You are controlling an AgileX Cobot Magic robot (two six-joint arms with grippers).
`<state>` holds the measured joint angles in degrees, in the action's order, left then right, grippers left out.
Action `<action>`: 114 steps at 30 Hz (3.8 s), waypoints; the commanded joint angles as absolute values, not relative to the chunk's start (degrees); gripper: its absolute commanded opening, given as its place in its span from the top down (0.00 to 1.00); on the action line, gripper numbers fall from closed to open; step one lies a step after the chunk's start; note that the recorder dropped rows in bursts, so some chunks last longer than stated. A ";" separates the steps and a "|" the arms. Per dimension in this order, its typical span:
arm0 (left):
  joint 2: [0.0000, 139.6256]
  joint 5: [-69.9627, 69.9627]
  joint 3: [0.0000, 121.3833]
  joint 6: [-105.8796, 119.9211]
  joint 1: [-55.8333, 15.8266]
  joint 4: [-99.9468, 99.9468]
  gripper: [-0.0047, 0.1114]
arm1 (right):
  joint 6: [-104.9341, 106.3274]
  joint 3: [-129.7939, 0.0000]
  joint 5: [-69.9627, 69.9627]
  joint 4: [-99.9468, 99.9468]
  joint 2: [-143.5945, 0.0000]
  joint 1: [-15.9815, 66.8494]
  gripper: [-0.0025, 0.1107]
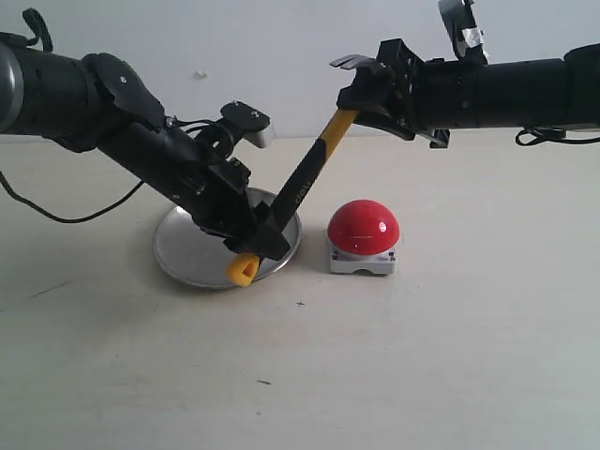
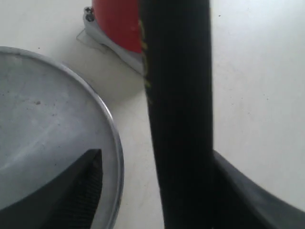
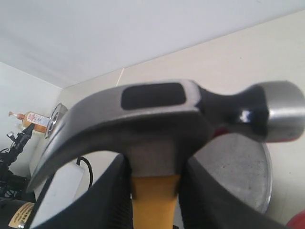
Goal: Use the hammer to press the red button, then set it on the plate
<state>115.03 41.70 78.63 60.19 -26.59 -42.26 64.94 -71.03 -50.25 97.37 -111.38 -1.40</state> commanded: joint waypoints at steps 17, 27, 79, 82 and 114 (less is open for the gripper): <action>116.92 36.24 78.62 73.22 -26.90 -55.74 0.45 | 64.97 -71.92 -52.10 99.95 -109.98 -1.32 0.98; 117.55 34.50 78.62 73.22 -26.90 -56.37 0.45 | 64.95 -71.92 -52.10 99.95 -109.98 -1.32 0.98; 112.71 34.57 78.62 76.63 -26.90 -57.35 0.96 | 56.36 -71.81 -51.48 84.15 -109.98 -1.32 0.60; 112.43 34.57 78.62 76.63 -26.90 -57.35 0.96 | 55.27 -71.81 -53.16 81.76 -109.98 -1.32 0.60; 111.10 33.26 78.62 76.04 -26.64 -58.64 0.96 | 48.27 -70.96 -53.63 71.73 -106.93 -1.43 0.47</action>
<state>112.58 34.82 77.80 76.46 -26.48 -55.03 48.45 -71.61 -53.06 72.51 -109.11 -1.34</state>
